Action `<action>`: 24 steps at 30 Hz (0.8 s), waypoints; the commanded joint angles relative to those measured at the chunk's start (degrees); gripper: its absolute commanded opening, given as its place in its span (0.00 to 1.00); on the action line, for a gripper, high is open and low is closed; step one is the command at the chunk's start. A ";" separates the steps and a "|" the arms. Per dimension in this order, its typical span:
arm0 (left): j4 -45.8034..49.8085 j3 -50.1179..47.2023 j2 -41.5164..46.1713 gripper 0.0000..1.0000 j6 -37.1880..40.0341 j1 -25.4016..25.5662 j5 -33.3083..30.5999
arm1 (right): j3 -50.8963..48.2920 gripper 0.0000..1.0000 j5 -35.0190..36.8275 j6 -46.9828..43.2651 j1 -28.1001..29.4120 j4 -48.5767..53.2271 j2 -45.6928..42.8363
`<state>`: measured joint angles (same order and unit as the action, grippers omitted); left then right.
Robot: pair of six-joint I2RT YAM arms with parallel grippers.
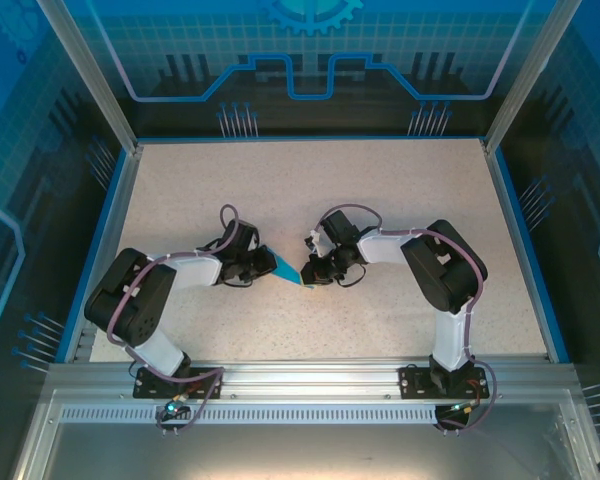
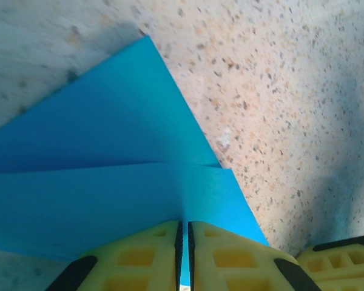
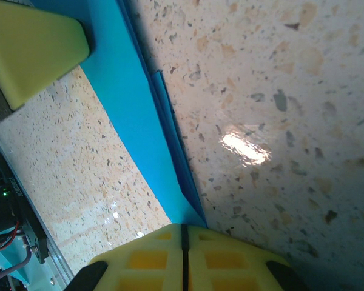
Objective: Fold a paper plane with a square sheet of paper (pick it up from the middle)
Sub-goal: Fold the wing for the fifth time at the center of the table.
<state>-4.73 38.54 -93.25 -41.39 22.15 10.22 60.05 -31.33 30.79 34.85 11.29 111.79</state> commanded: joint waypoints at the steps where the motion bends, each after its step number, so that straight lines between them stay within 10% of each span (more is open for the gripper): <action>1: 2.74 0.13 1.45 0.16 1.25 -1.79 -3.05 | -2.94 0.08 9.05 -0.82 0.06 6.24 4.76; 24: 3.83 -2.21 2.00 0.17 2.54 -12.25 -6.21 | -2.83 0.08 9.23 -0.97 0.10 6.53 5.00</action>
<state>-4.08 37.39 -92.12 -40.80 12.10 9.21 60.05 -31.31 30.79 34.85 11.31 111.83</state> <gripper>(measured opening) 0.165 0.081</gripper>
